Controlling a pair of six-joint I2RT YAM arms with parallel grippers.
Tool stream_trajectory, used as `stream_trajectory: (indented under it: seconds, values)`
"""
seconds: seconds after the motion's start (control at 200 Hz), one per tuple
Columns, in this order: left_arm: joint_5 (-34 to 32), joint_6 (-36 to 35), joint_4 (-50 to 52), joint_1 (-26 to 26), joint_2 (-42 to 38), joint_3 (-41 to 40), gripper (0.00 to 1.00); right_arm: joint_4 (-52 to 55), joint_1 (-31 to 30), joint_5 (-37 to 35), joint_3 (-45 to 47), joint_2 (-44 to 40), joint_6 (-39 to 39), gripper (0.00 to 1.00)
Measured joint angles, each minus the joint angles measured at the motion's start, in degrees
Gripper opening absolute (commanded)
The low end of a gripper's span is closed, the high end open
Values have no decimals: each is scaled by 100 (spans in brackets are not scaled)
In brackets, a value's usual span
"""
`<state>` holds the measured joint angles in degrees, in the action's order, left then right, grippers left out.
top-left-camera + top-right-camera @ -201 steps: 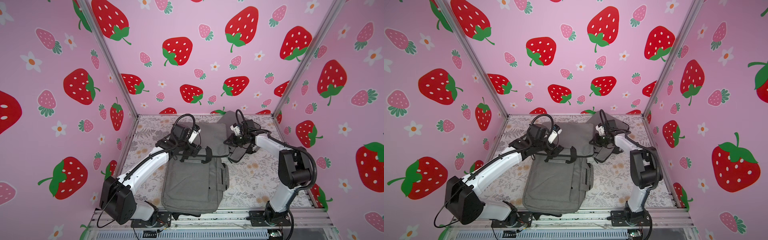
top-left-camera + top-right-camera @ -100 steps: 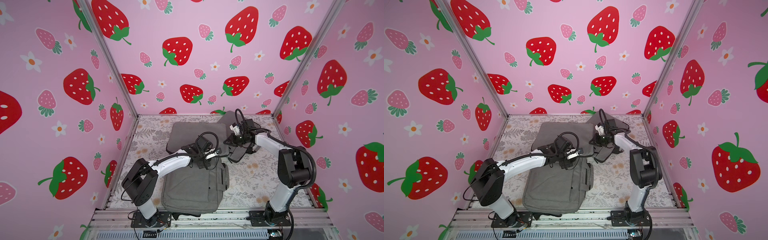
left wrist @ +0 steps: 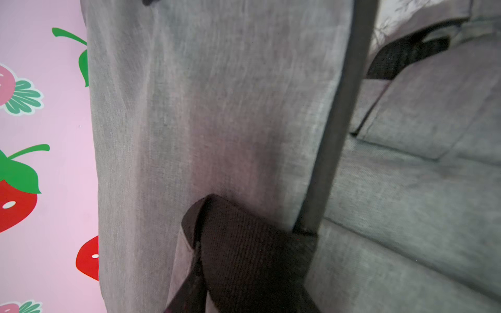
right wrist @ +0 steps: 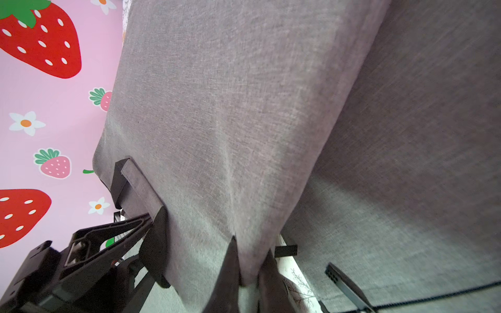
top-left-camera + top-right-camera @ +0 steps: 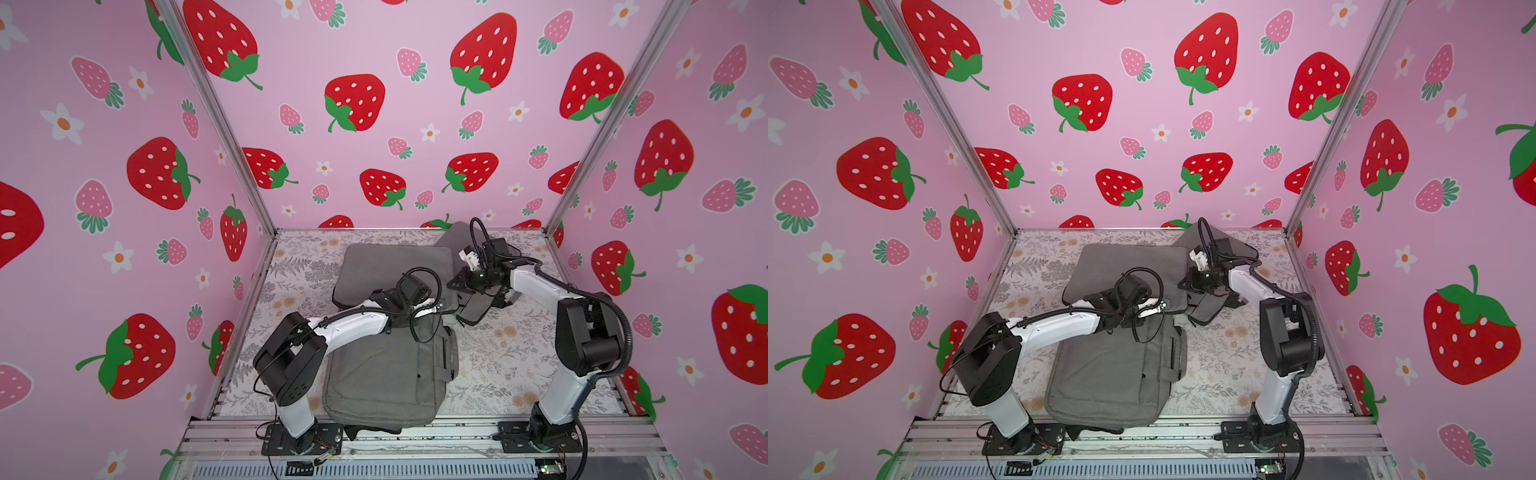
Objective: Open the zippered laptop bag and take out the laptop
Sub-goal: Adjust the zippered laptop bag.
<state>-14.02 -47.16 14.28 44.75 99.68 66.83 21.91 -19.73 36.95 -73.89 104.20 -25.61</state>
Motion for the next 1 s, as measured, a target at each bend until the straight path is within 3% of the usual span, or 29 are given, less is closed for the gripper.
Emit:
stream_trajectory:
  seconds: [0.125, 0.27, 0.435, 0.68, 1.0]
  values:
    - [55, 13, 267, -15, 0, 153, 32, 0, 0, 2, 0, 2, 15, 2]
    - [173, 11, 507, -83, 0, 306, 21, -13, 0, 52, 0, 2, 17, 12]
    - [361, 76, 667, -197, -79, 411, 1, -109, 9, 114, 131, -17, 92, 39]
    - [876, 203, 828, -507, -339, 557, 0, -258, 120, 109, 654, -614, 614, 57]
    - [1325, 310, 979, -739, -407, 693, 0, -1169, 446, 57, 2083, -2146, 1399, 52]
